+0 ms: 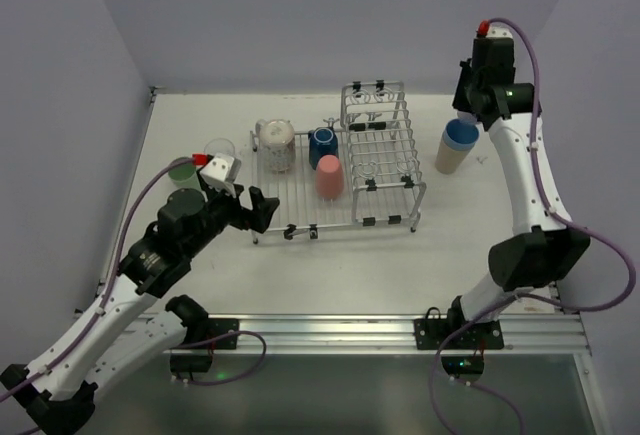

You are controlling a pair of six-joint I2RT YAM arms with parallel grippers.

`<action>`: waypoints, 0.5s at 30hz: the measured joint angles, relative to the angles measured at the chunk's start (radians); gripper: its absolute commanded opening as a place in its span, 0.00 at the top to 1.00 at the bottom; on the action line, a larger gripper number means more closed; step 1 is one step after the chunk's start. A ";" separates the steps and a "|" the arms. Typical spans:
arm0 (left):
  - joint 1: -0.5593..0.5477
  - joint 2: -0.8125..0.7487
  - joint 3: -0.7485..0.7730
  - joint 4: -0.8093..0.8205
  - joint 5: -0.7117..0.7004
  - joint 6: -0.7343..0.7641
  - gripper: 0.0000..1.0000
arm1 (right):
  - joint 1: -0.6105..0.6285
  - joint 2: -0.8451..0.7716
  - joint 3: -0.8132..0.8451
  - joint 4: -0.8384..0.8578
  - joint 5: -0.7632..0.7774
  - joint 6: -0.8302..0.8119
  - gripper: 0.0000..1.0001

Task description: Unload the cups from the dish rack

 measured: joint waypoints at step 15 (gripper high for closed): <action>-0.020 -0.007 -0.044 -0.001 0.034 0.016 0.00 | -0.028 0.253 0.228 -0.192 -0.006 -0.053 1.00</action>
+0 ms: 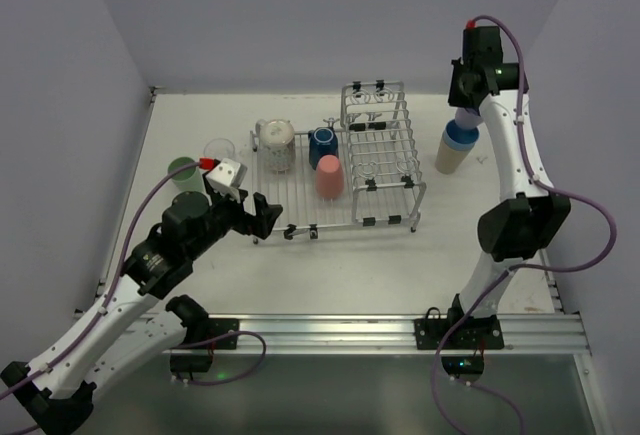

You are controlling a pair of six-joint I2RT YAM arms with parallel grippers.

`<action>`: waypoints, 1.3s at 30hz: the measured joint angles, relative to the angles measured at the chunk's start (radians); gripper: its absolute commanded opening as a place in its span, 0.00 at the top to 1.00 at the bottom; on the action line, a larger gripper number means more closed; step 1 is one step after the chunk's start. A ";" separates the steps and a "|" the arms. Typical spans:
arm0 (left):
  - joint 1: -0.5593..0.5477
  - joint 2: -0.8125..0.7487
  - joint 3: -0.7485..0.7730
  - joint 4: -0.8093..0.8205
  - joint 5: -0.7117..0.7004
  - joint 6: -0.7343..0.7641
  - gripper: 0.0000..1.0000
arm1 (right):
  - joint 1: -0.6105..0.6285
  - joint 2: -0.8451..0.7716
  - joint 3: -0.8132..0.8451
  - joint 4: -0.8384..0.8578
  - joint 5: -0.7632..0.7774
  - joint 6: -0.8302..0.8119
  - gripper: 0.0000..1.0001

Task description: Unload the cups from the dish rack

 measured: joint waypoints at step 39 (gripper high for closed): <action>0.001 0.040 0.000 0.000 -0.005 0.000 0.00 | -0.053 0.223 0.021 -0.003 -0.132 -0.004 0.69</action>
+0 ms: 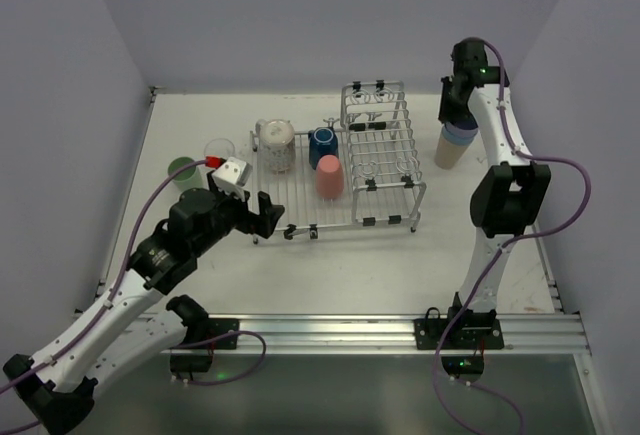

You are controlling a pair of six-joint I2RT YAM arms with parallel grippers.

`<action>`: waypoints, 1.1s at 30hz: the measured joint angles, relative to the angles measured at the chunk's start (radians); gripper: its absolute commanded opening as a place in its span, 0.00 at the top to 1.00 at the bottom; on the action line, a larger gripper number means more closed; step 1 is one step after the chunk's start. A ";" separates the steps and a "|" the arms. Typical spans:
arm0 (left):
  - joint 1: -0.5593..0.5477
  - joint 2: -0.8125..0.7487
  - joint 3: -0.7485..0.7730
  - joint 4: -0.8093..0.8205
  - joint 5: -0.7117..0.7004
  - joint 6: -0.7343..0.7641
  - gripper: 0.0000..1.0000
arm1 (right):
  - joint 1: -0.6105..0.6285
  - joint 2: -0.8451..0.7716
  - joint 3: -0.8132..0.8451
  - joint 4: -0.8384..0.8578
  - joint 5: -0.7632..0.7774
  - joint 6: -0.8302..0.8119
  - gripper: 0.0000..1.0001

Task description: Unload the cups from the dish rack

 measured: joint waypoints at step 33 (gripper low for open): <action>0.034 -0.114 0.000 0.000 -0.079 -0.003 0.00 | 0.449 -0.433 -0.005 0.094 0.020 -0.120 0.23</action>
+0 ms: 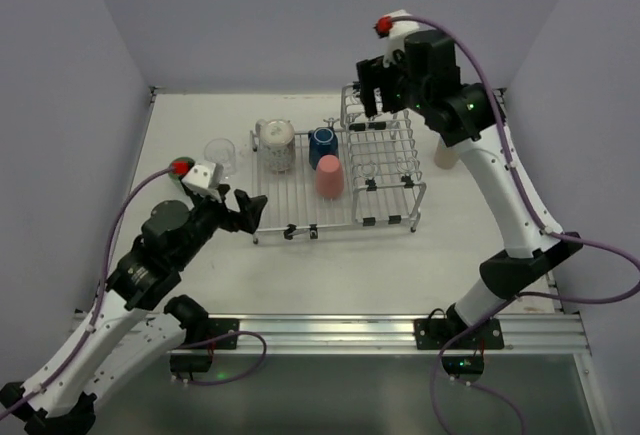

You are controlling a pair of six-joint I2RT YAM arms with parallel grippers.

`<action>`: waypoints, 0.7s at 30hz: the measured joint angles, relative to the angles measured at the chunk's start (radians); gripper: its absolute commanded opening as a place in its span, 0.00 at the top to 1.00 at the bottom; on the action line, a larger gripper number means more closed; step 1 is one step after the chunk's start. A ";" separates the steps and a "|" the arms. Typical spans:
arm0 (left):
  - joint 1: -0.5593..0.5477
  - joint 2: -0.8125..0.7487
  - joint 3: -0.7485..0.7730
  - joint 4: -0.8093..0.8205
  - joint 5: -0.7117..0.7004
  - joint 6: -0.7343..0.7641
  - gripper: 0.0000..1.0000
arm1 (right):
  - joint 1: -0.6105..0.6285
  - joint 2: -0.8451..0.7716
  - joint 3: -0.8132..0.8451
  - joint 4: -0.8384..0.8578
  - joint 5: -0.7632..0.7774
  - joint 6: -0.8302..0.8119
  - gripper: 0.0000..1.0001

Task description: Unload the cups from the dish rack

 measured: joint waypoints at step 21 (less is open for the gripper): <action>0.002 -0.212 0.000 0.003 -0.164 -0.010 0.00 | 0.340 0.511 0.257 -0.161 -0.043 -0.092 0.14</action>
